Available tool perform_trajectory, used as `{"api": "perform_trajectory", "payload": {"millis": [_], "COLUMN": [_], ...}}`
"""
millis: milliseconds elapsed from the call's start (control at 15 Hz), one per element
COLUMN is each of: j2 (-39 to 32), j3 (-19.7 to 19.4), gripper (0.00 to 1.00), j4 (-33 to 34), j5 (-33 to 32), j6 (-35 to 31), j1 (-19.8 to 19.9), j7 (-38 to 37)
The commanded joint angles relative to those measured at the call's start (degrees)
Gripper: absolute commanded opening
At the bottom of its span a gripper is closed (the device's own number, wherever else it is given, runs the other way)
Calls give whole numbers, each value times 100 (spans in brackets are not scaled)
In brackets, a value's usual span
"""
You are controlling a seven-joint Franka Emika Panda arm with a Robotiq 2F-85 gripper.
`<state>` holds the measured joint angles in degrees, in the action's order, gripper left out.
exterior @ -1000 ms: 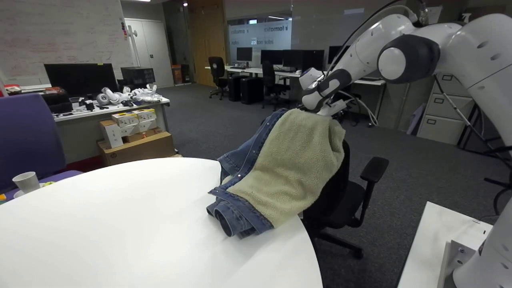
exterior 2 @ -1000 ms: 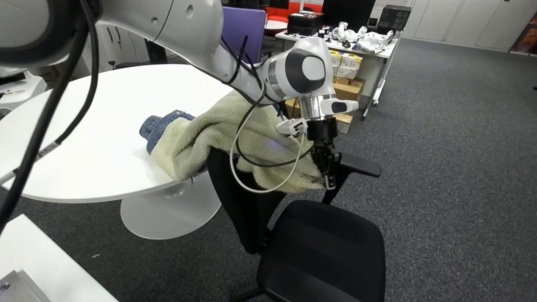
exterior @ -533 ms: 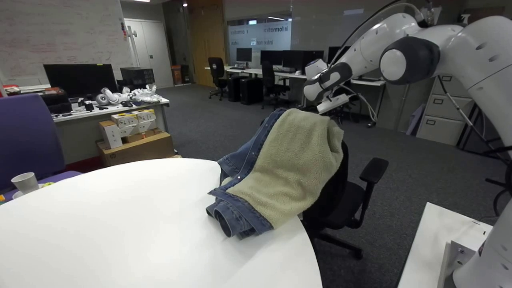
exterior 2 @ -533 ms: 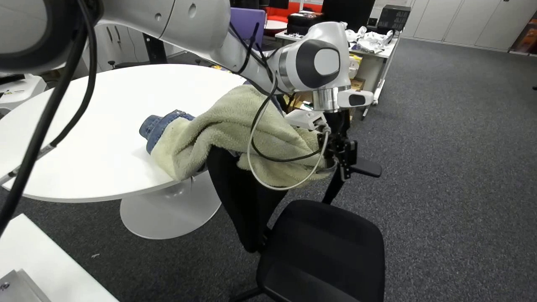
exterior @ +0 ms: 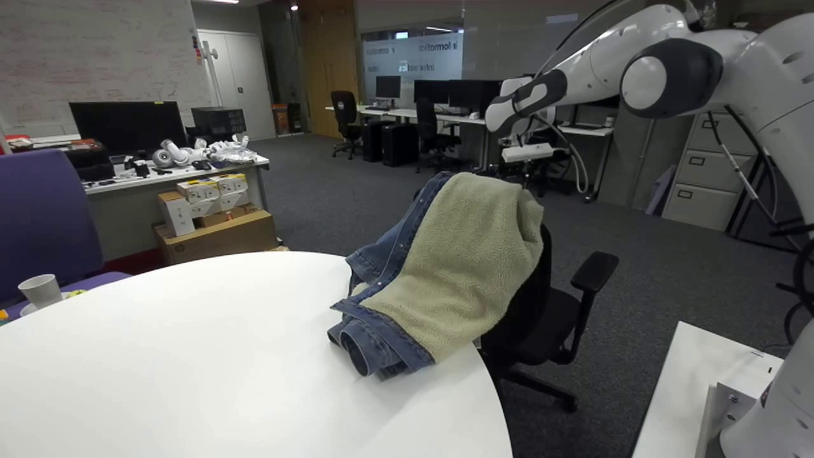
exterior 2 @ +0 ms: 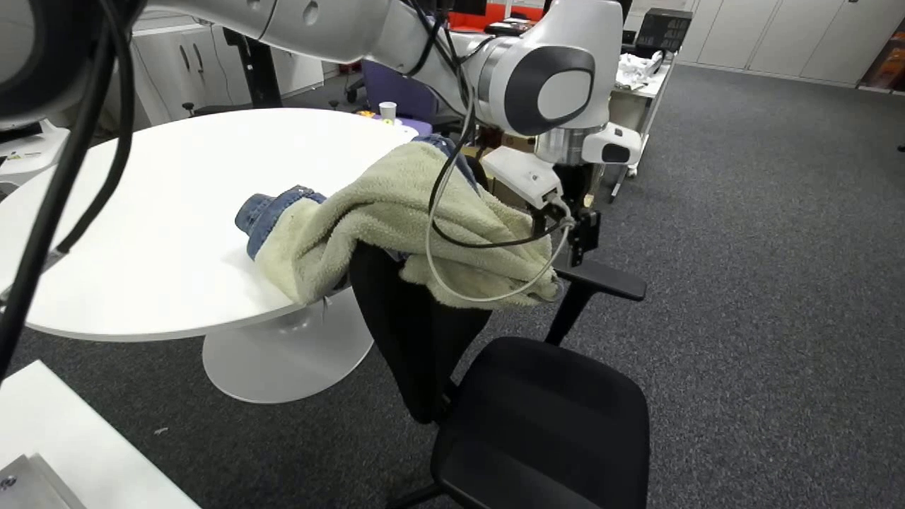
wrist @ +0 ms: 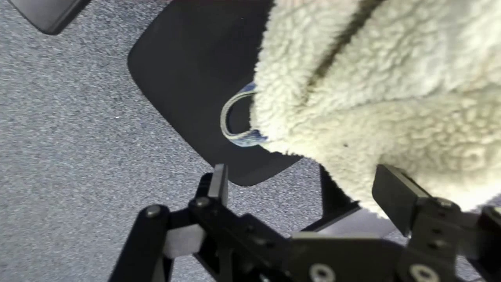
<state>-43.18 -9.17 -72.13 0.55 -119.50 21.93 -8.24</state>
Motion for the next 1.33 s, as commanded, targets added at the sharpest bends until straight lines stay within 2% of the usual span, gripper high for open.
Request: {"api": "perform_trajectory", "payload": {"millis": [0, 333, 467, 733, 800, 933, 1267], "j2": [328, 567, 861, 1765, 1984, 2493, 2901], "j3": [545, 1174, 1349, 1374, 1155, 1102, 1044], "gripper": [100, 100, 100, 100, 100, 100, 100], "j4": [-303, -465, -652, -1274, -1374, -1732, -2087], "j5": [780, 1798, 1916, 1363, 1397, 1287, 1278], "j6": [-104, -9, 86, 147, 173, 139, 434], "j1": [348, 576, 531, 204, -50, -290, -791], "j7": [696, 1635, 2111, 2584, 2719, 2833, 2925]}}
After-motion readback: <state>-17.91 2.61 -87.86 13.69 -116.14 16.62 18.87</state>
